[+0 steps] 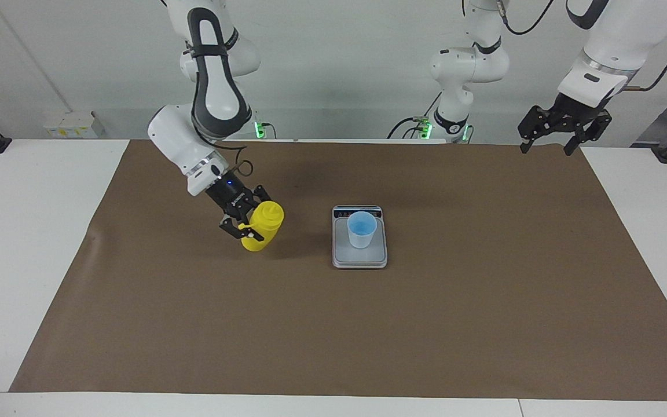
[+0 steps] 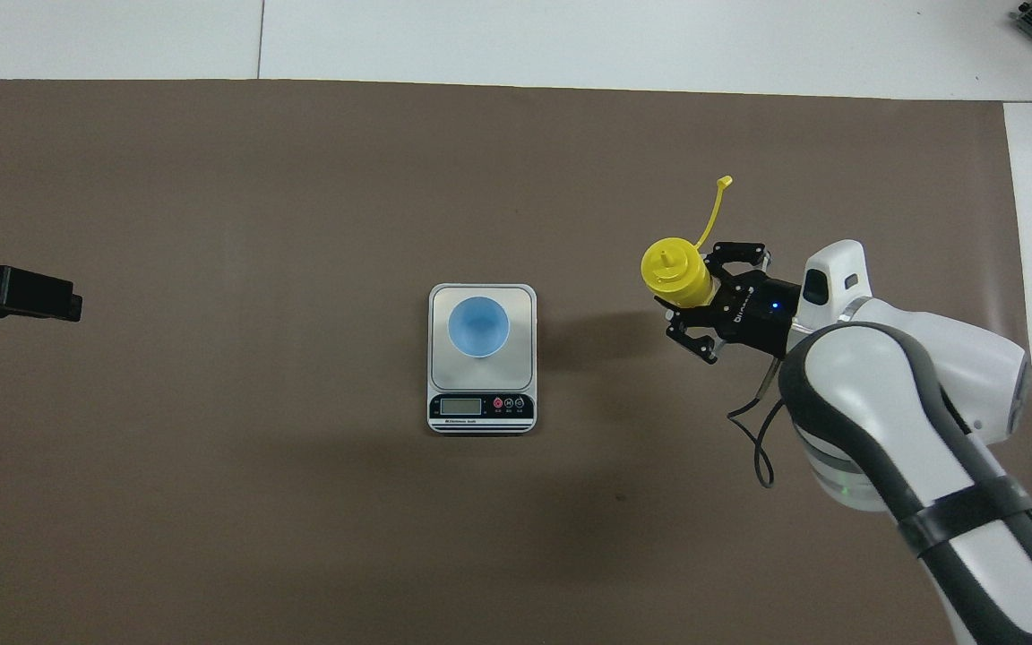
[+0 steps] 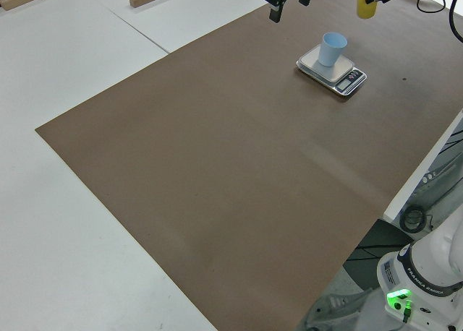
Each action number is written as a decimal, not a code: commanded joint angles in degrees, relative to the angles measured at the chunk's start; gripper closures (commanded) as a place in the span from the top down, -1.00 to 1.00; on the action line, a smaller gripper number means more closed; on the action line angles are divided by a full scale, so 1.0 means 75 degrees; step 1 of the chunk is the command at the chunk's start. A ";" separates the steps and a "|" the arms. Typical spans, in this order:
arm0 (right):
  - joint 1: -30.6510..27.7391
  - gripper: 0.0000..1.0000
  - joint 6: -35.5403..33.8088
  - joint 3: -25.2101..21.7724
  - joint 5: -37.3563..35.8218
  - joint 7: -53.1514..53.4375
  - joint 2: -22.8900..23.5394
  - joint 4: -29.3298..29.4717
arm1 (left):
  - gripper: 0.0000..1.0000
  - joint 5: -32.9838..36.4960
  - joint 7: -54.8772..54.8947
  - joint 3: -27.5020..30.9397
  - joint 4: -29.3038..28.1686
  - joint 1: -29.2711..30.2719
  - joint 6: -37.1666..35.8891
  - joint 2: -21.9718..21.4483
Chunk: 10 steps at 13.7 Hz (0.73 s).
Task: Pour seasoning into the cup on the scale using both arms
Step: 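Lift the yellow bottle with the right gripper and carry it toward the cup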
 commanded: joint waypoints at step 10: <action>0.1201 -1.00 -0.0506 -0.0037 -0.8056 0.7015 0.0122 0.1077 | 1.00 0.0032 -0.0228 -0.0007 -0.0189 0.0158 -0.0077 -0.0177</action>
